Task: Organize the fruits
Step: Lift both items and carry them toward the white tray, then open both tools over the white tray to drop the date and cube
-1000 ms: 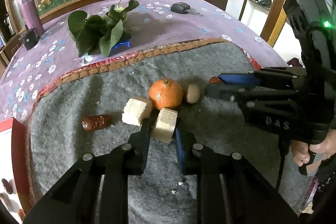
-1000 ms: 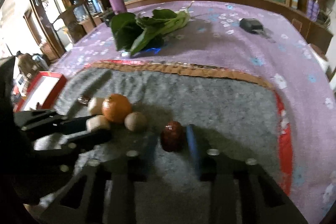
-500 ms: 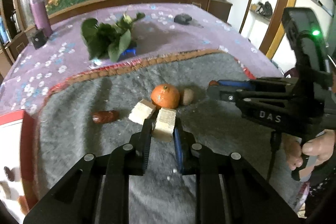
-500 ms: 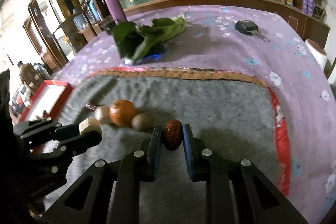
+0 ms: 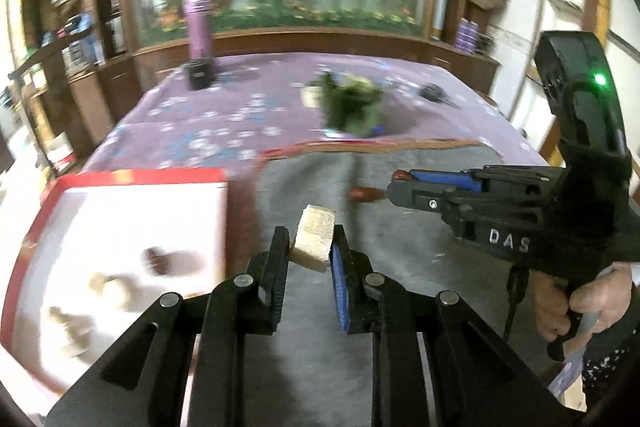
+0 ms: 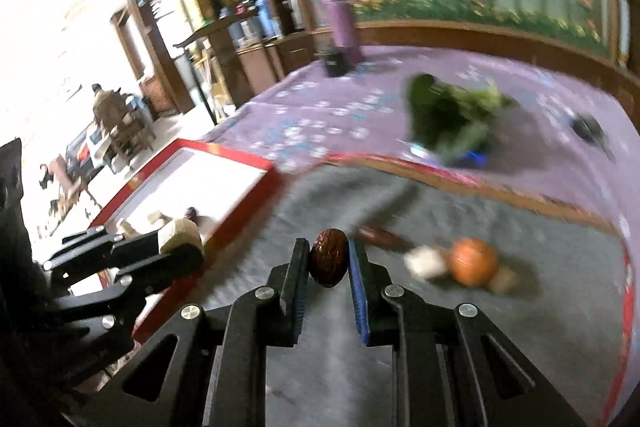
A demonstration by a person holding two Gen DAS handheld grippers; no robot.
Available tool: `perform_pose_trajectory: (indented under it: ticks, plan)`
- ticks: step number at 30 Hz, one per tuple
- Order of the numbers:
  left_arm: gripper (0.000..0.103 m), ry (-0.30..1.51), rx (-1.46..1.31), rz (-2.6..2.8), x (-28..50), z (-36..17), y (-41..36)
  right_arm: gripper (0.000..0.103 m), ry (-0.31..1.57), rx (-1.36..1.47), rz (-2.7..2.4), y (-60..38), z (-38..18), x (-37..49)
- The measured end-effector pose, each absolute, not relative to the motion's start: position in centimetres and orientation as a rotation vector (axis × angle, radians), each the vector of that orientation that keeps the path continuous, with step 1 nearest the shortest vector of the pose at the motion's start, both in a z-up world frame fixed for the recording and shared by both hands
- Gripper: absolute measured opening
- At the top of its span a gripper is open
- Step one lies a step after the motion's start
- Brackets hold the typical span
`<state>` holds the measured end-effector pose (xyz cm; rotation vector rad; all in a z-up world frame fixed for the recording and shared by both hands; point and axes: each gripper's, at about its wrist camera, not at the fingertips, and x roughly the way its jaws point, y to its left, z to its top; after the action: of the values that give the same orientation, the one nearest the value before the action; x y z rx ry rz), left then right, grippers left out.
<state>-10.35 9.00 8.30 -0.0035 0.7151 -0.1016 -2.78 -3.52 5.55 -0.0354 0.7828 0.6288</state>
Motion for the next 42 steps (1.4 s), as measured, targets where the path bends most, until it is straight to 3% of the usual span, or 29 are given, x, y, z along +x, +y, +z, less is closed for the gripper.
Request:
perform_pose_trajectory:
  ticks: [16, 42]
  plan:
    - [0.018, 0.703, -0.102, 0.134, -12.3, 6.4, 20.8, 0.02, 0.746, -0.328, 0.682, 13.4, 4.3, -6.6]
    - [0.018, 0.753, -0.146, 0.153, -12.3, 4.4, 23.9, 0.02, 0.741, -0.438, 0.61, 15.8, 2.5, -6.5]
